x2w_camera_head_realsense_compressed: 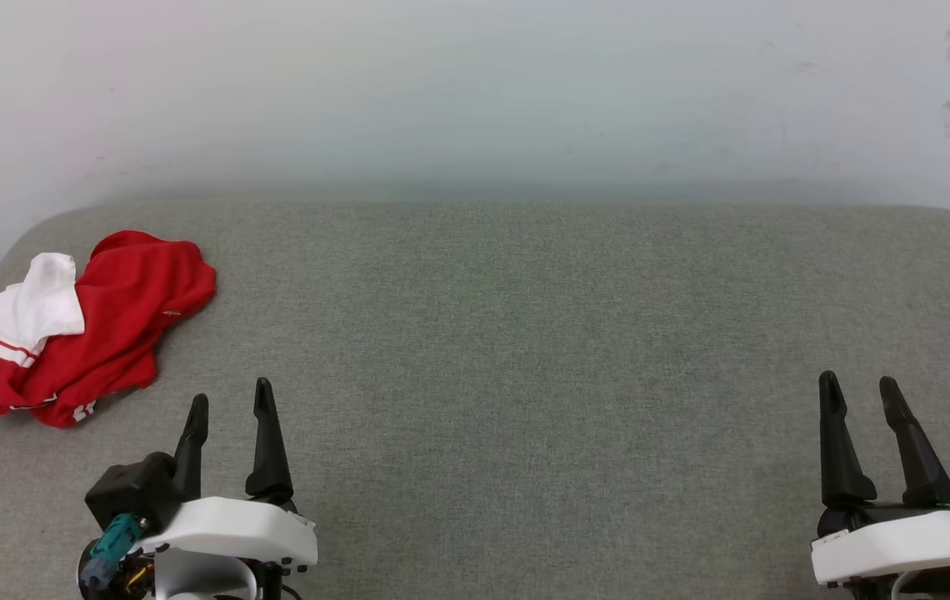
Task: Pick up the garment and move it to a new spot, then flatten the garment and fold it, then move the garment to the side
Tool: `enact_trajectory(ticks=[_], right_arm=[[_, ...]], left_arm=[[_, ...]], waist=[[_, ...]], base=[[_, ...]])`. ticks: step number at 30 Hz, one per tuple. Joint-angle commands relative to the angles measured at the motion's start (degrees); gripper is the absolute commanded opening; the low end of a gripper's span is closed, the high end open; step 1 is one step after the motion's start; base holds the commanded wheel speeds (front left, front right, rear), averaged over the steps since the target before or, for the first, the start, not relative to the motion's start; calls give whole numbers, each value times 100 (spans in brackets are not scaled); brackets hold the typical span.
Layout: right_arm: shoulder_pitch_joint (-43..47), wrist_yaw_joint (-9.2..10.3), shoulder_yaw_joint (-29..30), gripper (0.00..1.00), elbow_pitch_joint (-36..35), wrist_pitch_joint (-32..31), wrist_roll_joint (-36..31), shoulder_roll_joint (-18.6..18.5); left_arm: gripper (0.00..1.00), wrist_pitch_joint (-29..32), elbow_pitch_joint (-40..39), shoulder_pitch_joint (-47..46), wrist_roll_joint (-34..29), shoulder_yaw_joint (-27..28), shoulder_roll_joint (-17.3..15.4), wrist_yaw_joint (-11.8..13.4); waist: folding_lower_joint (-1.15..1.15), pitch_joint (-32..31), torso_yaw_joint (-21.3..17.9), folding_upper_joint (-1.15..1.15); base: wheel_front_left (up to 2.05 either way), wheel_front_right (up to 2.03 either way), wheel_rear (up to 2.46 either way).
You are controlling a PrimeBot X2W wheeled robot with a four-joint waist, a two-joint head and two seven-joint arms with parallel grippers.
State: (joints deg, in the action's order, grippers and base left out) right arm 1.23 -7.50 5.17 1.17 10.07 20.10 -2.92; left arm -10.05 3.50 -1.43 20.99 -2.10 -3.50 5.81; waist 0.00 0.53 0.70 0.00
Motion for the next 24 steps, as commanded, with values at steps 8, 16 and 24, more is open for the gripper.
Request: enact_trajectory(ticks=[8, 16, 24], right_arm=[[52, 1, -20, 100, -91, 141, -507, 4], [91, 1, -41, 100, -108, 240, -883, 5], [123, 2, -53, 100, -129, 331, -1210, 5]], left_arm=[[100, -147, -39, 50, -458, -69, -48, 3], [100, -247, -26, 88, -816, -87, -32, -16], [100, -336, 9, 111, -1136, -70, 3, -54]], waist=[[0, 9, 14, 0], [0, 12, 12, 0], [0, 8, 20, 0]], base=[[0, 0, 0], [0, 0, 0], [0, 0, 0]])
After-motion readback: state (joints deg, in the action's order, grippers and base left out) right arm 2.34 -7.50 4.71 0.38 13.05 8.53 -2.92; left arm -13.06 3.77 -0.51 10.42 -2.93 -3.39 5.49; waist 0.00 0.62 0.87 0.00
